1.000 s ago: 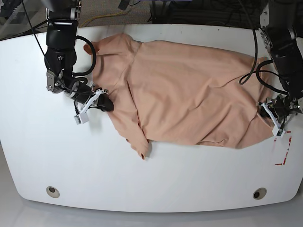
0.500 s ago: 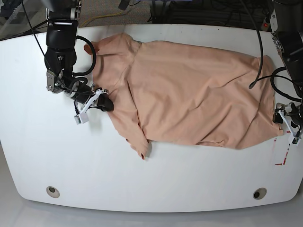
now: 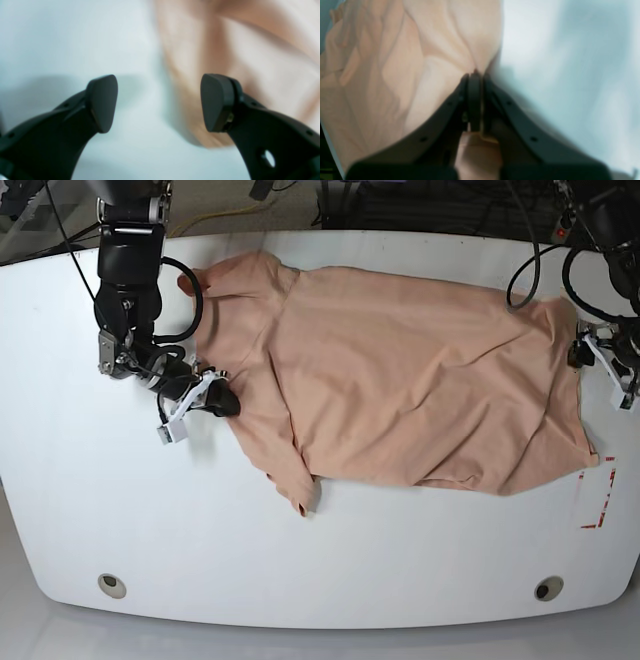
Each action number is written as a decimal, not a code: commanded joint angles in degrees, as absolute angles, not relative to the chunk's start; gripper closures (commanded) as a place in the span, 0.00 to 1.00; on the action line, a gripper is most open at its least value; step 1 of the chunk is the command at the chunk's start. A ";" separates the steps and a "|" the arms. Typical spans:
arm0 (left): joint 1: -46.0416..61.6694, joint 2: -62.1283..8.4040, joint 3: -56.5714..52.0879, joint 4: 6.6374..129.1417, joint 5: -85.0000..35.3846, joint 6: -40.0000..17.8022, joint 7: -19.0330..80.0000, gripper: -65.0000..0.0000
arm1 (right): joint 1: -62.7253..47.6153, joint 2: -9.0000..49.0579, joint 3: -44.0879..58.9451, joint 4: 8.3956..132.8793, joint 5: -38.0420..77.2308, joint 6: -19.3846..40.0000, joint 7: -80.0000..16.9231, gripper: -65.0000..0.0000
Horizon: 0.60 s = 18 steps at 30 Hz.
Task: Fold the T-shirt properly
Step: 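Grasp the opposite side edge of the shirt with the left gripper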
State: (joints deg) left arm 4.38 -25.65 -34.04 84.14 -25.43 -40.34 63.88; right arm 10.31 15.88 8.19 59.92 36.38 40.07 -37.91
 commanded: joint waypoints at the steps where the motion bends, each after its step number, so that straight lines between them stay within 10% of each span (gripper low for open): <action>1: 6.64 -26.42 -34.68 85.93 -30.90 -40.00 63.25 0.25 | 11.30 16.57 8.31 60.70 36.53 40.00 -37.85 1.00; 18: 14.37 -23.25 -34.42 85.58 -37.93 -40.00 63.08 0.25 | 11.38 16.48 8.31 60.70 36.53 40.00 -37.85 1.00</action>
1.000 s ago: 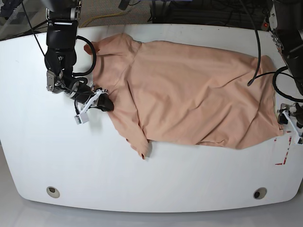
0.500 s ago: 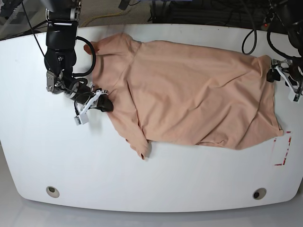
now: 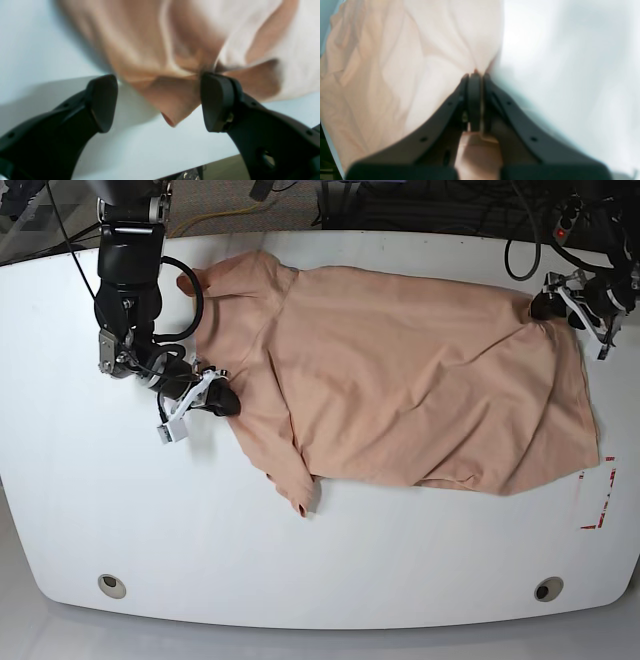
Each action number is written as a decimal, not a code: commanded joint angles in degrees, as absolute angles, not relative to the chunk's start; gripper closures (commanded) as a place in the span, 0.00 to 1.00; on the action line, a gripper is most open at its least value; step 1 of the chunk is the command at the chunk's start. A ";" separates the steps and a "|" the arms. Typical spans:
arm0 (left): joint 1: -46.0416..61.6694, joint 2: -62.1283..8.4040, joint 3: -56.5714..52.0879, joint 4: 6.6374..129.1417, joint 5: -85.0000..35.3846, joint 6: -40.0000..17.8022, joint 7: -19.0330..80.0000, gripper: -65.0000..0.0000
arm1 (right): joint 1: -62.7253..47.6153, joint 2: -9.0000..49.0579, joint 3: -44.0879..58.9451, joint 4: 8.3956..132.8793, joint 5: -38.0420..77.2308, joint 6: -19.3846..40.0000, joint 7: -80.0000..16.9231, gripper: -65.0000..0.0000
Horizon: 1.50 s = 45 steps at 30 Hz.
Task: Fold the T-shirt properly
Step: 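Grasp the opposite side edge of the shirt with the left gripper, then lift the shirt by both edges and stretch it between the grippers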
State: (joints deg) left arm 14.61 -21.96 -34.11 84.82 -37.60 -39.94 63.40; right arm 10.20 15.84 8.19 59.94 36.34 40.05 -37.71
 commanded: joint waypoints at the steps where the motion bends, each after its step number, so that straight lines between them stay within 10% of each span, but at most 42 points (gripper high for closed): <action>1: 14.37 -23.25 -34.15 85.58 -37.93 -40.00 63.16 0.25 | 11.38 16.48 8.31 60.70 36.53 40.00 -37.85 1.00; 7: 14.37 -23.25 -31.87 82.86 -37.93 -40.00 63.08 0.29 | 11.38 16.48 8.31 60.70 36.53 40.00 -37.85 1.00; 15: 12.09 -23.25 -31.96 78.11 -38.02 -40.00 62.99 0.99 | 11.03 16.48 8.40 60.79 36.62 40.00 -37.85 1.00; 34: 12.62 -25.27 -38.37 99.74 -37.93 -40.00 66.33 0.99 | 3.47 17.10 8.66 83.74 36.18 38.46 -43.30 1.00; 45: -6.73 -25.80 -37.85 105.89 -37.93 -40.00 76.79 0.99 | 16.31 18.95 8.48 83.30 35.91 37.76 -44.62 1.00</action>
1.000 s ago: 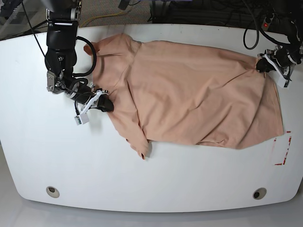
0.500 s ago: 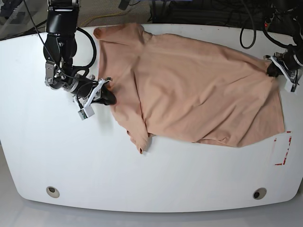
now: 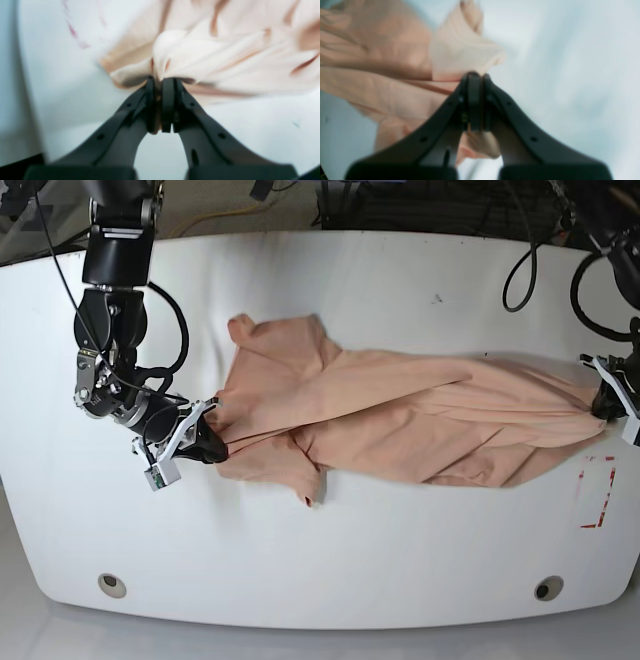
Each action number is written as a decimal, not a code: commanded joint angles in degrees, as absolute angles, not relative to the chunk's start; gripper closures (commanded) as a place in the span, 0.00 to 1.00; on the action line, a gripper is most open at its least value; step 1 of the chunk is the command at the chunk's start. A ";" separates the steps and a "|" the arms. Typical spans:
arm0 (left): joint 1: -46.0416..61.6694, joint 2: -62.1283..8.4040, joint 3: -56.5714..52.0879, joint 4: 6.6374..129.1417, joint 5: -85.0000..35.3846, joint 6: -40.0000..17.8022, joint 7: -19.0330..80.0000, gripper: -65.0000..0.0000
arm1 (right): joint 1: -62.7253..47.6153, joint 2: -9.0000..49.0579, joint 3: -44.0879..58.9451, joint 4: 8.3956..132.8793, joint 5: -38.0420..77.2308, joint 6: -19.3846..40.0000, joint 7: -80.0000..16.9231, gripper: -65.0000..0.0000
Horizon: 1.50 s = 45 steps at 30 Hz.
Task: Fold the T-shirt properly
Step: 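Lift the shirt by both edges and stretch it between the grippers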
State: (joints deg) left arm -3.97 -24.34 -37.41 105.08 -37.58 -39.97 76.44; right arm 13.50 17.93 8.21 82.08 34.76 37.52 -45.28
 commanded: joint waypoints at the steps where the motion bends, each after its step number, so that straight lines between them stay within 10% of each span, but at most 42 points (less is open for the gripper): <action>1: -9.27 -25.80 -37.85 105.89 -37.93 -40.00 78.11 0.99 | 18.33 19.82 8.40 83.30 35.91 37.76 -45.76 1.00; 26: -46.73 -35.74 -27.47 95.96 -37.93 -40.00 80.00 0.99 | 53.32 31.69 1.45 83.82 37.67 40.00 -55.96 1.00; 45: -5.23 -28.62 -28.62 107.82 -38.37 -40.00 80.00 0.99 | 13.58 29.93 18.77 94.02 47.34 40.00 -58.07 1.00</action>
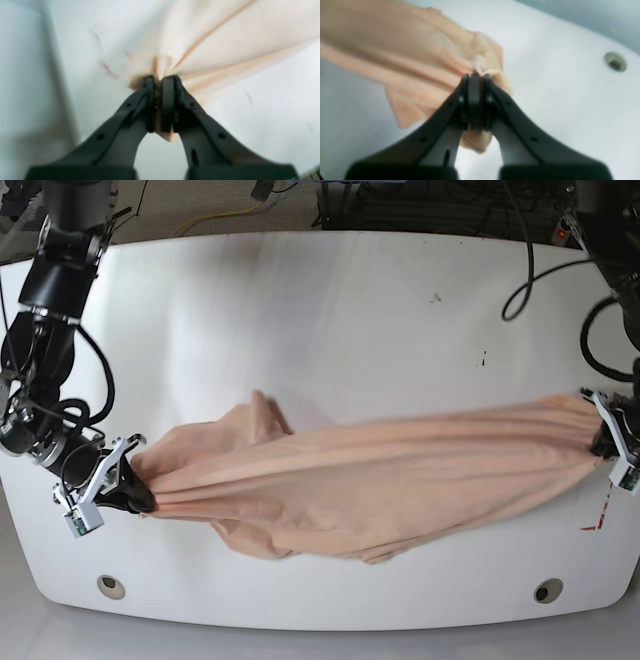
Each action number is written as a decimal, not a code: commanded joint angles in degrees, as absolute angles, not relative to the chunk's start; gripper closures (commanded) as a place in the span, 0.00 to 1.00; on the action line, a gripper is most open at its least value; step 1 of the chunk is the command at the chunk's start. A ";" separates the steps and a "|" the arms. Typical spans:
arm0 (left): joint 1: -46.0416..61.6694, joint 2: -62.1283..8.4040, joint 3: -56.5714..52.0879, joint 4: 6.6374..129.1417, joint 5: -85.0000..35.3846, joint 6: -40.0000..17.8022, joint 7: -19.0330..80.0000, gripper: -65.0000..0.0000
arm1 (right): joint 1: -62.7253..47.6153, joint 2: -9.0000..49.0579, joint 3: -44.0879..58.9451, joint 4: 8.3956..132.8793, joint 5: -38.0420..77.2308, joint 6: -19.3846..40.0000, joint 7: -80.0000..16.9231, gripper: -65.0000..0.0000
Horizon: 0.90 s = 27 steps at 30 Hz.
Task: Fold the T-shirt properly
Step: 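Lift the shirt by both edges and stretch it between the grippers, then lower the shirt and release it with the right gripper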
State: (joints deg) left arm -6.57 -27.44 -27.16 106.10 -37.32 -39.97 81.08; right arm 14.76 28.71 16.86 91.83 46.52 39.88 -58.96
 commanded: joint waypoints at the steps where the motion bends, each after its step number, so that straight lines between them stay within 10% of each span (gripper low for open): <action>1: -2.86 -28.53 -29.32 108.09 -38.37 -40.00 80.00 0.99 | 11.38 29.58 19.30 94.46 47.43 40.00 -58.07 1.00; 19: 20.09 -27.12 -34.95 107.65 -38.02 -40.00 80.00 0.97 | -12.70 27.82 23.34 94.81 47.25 40.00 -57.80 1.00; 22: 20.88 -27.12 -34.95 107.65 -38.02 -40.00 80.00 0.82 | -13.58 27.74 23.34 94.81 47.25 40.00 -57.80 0.94; 27: 21.05 -27.03 -35.21 107.74 -38.02 -40.00 80.00 0.31 | -13.67 26.59 23.43 95.08 47.43 40.00 -57.98 0.46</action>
State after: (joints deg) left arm 21.12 -25.93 -34.46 106.94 -37.76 -39.94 80.16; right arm -14.22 25.58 22.94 93.97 46.33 39.88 -58.98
